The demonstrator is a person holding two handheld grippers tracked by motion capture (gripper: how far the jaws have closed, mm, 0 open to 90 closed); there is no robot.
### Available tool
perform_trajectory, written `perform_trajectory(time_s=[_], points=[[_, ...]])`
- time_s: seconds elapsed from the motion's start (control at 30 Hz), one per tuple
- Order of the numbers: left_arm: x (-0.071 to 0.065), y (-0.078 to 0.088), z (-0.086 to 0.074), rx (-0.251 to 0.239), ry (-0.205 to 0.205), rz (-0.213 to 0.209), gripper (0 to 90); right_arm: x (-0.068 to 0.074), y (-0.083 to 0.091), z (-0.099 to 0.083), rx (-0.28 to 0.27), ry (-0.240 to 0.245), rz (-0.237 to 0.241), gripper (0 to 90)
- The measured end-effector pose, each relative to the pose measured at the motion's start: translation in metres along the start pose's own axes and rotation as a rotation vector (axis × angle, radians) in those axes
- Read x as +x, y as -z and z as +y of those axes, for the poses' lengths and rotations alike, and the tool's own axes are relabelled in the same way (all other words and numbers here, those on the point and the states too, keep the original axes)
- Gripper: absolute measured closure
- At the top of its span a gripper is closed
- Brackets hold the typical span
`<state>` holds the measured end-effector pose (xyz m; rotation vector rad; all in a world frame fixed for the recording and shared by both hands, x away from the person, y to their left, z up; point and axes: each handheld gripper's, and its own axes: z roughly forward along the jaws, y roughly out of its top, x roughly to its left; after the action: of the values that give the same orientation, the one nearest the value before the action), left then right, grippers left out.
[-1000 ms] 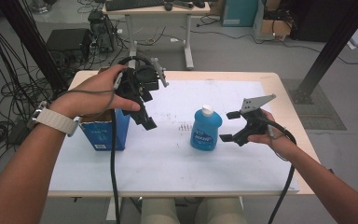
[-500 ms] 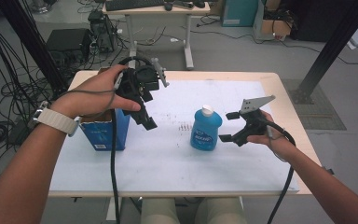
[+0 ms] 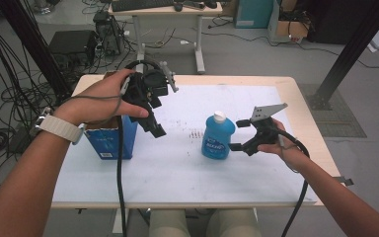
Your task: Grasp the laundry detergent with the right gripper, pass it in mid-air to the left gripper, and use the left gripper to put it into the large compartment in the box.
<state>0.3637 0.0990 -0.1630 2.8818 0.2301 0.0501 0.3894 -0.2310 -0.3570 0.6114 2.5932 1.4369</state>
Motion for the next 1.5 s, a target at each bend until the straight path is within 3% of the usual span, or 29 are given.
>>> perform_trajectory(time_s=[0.87,1.5], points=[[0.001,-0.002,-0.003,0.004,0.002,-0.002,7.9,0.002,-0.017,-0.007,-0.016,0.004,0.006,2.1],[0.001,-0.002,-0.003,0.004,0.004,0.001,8.0,0.003,-0.032,-0.012,-0.056,-0.004,0.014,3.5]])
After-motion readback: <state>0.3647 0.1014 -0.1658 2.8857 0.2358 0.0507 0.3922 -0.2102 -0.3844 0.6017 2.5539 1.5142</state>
